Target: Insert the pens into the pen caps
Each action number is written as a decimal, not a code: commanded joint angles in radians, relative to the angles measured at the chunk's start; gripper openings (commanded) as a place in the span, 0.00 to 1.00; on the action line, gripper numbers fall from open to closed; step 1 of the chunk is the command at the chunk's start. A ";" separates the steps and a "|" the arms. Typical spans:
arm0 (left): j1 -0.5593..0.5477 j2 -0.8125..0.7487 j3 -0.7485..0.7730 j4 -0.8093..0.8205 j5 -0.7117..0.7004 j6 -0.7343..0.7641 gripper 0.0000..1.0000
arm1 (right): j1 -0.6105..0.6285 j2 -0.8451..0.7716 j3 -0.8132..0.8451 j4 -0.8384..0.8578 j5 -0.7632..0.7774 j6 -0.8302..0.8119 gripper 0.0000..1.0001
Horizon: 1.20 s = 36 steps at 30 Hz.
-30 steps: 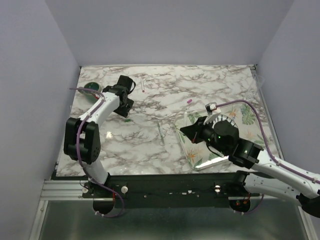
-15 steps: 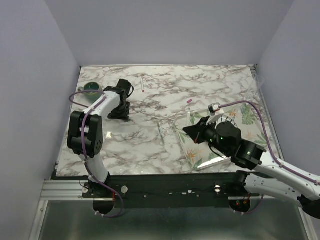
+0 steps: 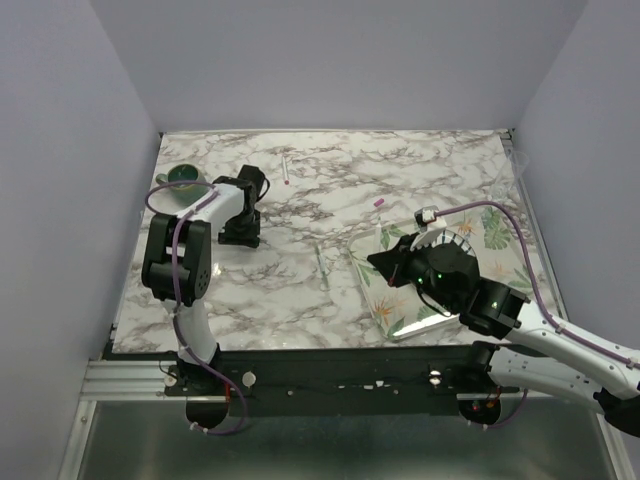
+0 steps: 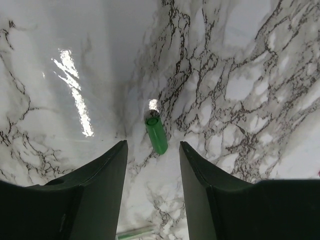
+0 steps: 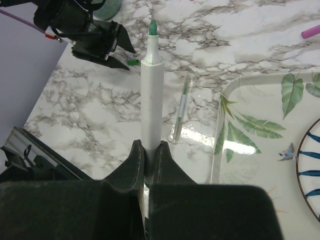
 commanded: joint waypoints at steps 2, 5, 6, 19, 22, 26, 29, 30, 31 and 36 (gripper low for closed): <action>0.003 0.047 -0.010 0.022 -0.028 -0.010 0.54 | -0.001 -0.001 -0.004 -0.005 0.035 -0.005 0.01; 0.005 0.061 -0.014 0.055 -0.045 0.026 0.53 | -0.001 -0.004 -0.006 -0.006 0.038 -0.008 0.01; 0.005 0.070 -0.003 0.047 -0.051 0.033 0.52 | -0.002 -0.007 -0.006 -0.008 0.038 -0.011 0.01; 0.005 0.011 -0.082 -0.013 -0.077 0.092 0.20 | -0.002 -0.013 -0.001 -0.011 0.033 0.003 0.01; 0.005 -0.069 -0.205 0.090 -0.066 0.129 0.10 | -0.002 -0.009 0.003 -0.011 0.024 0.010 0.01; 0.003 -0.196 -0.372 0.297 -0.020 0.218 0.00 | -0.001 -0.001 0.008 -0.016 -0.008 0.023 0.01; -0.001 -0.264 -0.396 0.378 0.018 0.339 0.00 | -0.001 0.013 0.005 -0.006 -0.050 0.040 0.01; -0.007 -0.291 -0.380 0.394 0.038 0.455 0.00 | -0.002 0.016 0.000 0.000 -0.065 0.044 0.01; -0.011 -0.304 -0.368 0.406 0.078 0.506 0.00 | -0.001 0.024 -0.001 0.012 -0.080 0.047 0.01; -0.038 -0.487 -0.400 0.660 0.335 0.766 0.00 | -0.002 0.024 -0.043 0.122 -0.270 0.034 0.01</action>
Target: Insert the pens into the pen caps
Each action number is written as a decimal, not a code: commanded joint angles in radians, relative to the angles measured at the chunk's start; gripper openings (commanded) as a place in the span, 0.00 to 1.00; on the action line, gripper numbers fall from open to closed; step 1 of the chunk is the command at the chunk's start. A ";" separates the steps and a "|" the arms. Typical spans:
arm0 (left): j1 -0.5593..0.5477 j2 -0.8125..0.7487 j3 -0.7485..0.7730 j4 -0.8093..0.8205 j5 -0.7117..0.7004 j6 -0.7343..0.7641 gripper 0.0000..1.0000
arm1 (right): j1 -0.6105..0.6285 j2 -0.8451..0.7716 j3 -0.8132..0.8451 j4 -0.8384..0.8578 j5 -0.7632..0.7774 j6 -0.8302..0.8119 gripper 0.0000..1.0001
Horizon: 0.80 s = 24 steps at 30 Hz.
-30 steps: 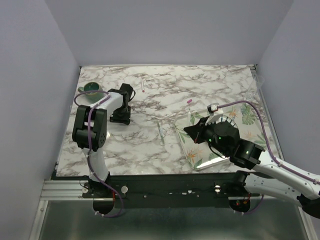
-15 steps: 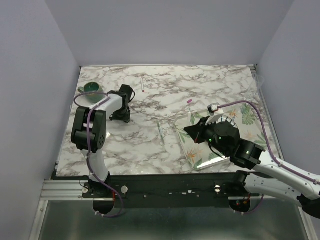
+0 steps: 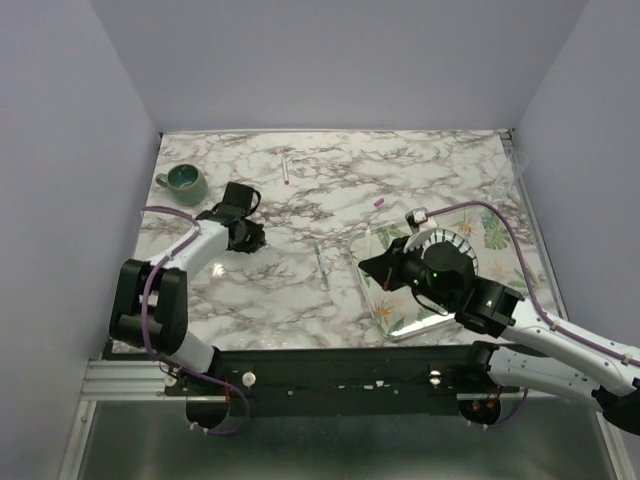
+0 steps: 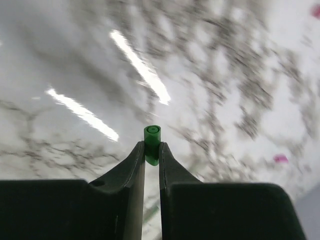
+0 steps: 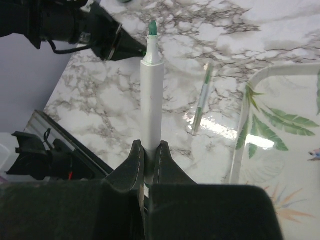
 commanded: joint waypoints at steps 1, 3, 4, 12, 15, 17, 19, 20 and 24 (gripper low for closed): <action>-0.028 -0.221 -0.059 0.378 0.385 0.326 0.00 | -0.001 -0.003 -0.048 0.158 -0.224 -0.002 0.01; -0.030 -0.345 -0.167 0.638 0.482 0.313 0.00 | -0.002 -0.006 -0.058 0.203 -0.348 -0.022 0.01; -0.031 -0.384 -0.188 0.694 0.508 0.302 0.00 | -0.001 -0.006 -0.069 0.254 -0.377 -0.027 0.01; -0.099 -0.627 -0.236 0.940 0.708 0.315 0.00 | -0.001 0.012 -0.117 0.432 -0.560 -0.084 0.01; -0.111 -0.689 -0.278 1.007 0.713 0.298 0.00 | 0.002 0.029 -0.131 0.516 -0.602 -0.078 0.01; -0.119 -0.711 -0.287 1.000 0.722 0.308 0.00 | 0.001 0.060 -0.120 0.535 -0.608 -0.073 0.01; -0.123 -0.732 -0.313 1.012 0.734 0.310 0.00 | 0.007 0.092 -0.088 0.526 -0.606 -0.076 0.01; -0.123 -0.737 -0.323 1.041 0.743 0.310 0.00 | 0.011 0.125 -0.072 0.521 -0.608 -0.078 0.01; -0.125 -0.757 -0.352 1.083 0.771 0.304 0.00 | 0.027 0.192 -0.026 0.524 -0.603 -0.076 0.01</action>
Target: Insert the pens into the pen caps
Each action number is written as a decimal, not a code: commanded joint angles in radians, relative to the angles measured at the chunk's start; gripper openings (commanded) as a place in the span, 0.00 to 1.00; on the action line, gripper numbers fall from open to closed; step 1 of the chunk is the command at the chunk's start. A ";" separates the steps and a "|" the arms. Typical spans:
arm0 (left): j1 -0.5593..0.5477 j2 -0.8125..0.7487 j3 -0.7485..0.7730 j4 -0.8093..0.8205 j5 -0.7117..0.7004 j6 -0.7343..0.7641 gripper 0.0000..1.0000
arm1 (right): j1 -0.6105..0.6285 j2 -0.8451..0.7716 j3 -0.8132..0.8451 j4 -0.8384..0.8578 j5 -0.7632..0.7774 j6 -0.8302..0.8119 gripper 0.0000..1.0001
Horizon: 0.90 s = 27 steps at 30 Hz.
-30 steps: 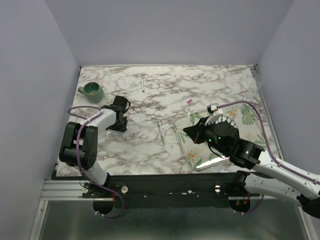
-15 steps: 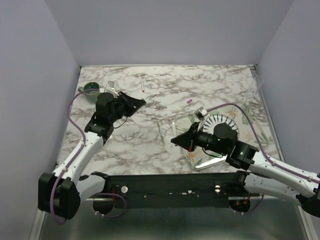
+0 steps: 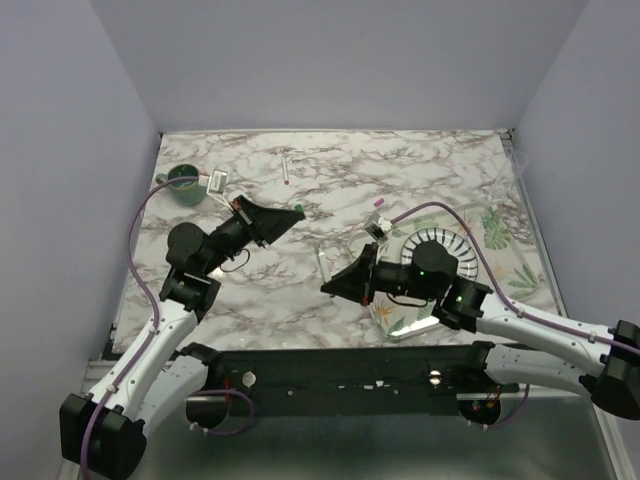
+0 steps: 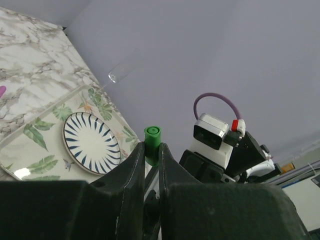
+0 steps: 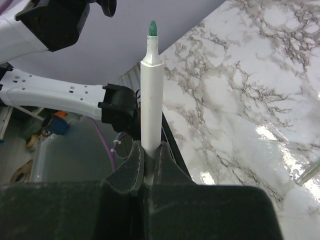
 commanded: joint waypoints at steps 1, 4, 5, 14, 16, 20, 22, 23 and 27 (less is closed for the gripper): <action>-0.005 -0.032 -0.026 0.074 0.069 0.002 0.00 | 0.021 0.065 0.075 0.042 -0.033 -0.016 0.01; -0.006 -0.052 -0.026 0.059 0.066 0.005 0.00 | 0.029 0.101 0.104 0.029 -0.012 -0.019 0.01; -0.006 -0.057 -0.028 0.054 0.067 0.005 0.00 | 0.030 0.107 0.113 0.024 -0.005 -0.022 0.01; -0.009 -0.097 -0.042 0.013 0.079 0.059 0.00 | 0.035 0.190 0.179 -0.001 0.024 -0.007 0.01; -0.009 -0.112 -0.048 0.005 0.075 0.080 0.00 | 0.033 0.194 0.185 -0.004 0.034 -0.007 0.01; -0.009 -0.124 -0.046 -0.038 0.076 0.112 0.00 | 0.035 0.204 0.198 -0.016 0.048 -0.004 0.01; -0.009 -0.130 -0.046 -0.044 0.073 0.122 0.00 | 0.033 0.205 0.202 -0.018 0.050 -0.001 0.01; -0.009 -0.130 -0.048 -0.053 0.069 0.134 0.00 | 0.035 0.207 0.204 -0.016 0.050 0.000 0.01; -0.009 -0.134 -0.051 -0.070 0.056 0.154 0.00 | 0.033 0.207 0.202 -0.013 0.053 0.006 0.01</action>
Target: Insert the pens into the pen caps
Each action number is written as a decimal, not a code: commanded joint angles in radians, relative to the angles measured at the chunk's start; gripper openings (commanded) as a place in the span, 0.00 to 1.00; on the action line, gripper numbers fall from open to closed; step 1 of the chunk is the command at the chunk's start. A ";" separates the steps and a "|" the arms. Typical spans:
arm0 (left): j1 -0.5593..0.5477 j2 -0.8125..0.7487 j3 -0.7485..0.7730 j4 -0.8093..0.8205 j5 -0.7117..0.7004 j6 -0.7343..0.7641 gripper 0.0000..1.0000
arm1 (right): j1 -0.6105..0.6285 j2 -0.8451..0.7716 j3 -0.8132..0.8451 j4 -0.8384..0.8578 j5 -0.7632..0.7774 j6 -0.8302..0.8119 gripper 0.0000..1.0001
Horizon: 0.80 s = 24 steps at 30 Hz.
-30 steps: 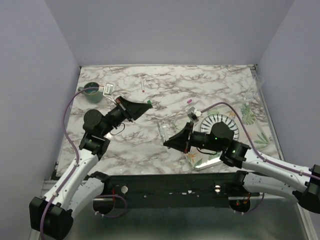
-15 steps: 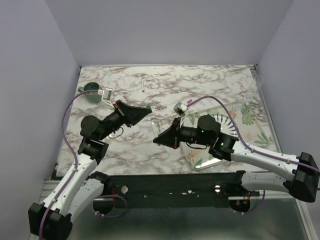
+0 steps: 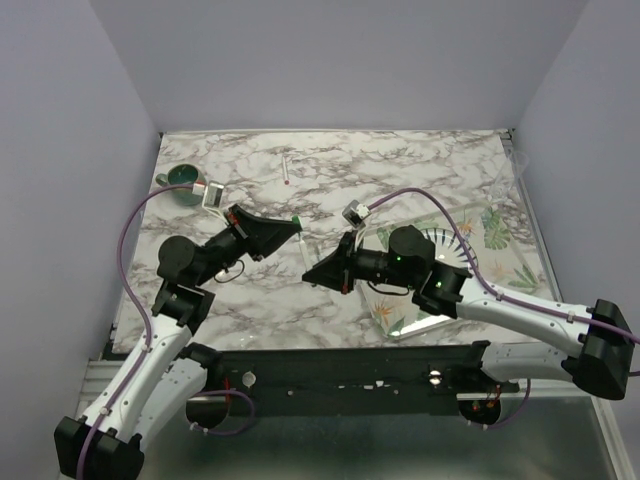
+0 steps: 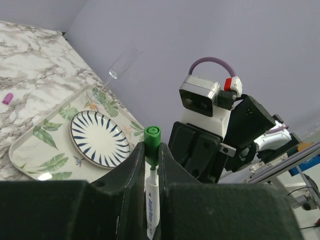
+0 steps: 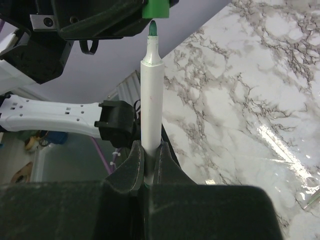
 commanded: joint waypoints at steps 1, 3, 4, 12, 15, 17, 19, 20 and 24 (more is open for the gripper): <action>-0.007 -0.011 -0.013 -0.030 0.008 0.051 0.00 | 0.005 0.006 0.036 -0.006 0.024 0.007 0.01; -0.007 -0.010 -0.016 -0.022 0.005 0.051 0.00 | 0.005 0.006 0.033 -0.003 0.020 0.008 0.01; -0.007 -0.010 -0.016 -0.021 0.005 0.048 0.00 | 0.005 0.005 0.034 0.000 0.022 0.011 0.01; -0.006 -0.023 -0.028 0.004 0.035 0.034 0.00 | 0.006 0.009 0.034 -0.001 0.042 0.021 0.01; -0.007 -0.031 -0.040 0.001 0.051 0.039 0.00 | 0.006 0.011 0.039 0.002 0.051 0.024 0.01; -0.007 -0.034 -0.050 -0.016 0.052 0.044 0.00 | 0.006 0.011 0.042 -0.001 0.065 0.027 0.01; -0.007 -0.037 -0.056 -0.024 0.052 0.047 0.00 | 0.005 0.016 0.051 -0.022 0.079 0.025 0.01; -0.007 -0.036 -0.057 -0.028 0.052 0.047 0.00 | 0.005 0.019 0.065 -0.032 0.083 0.024 0.01; -0.007 -0.033 -0.068 -0.025 0.054 0.056 0.00 | 0.006 0.037 0.094 -0.067 0.096 0.016 0.01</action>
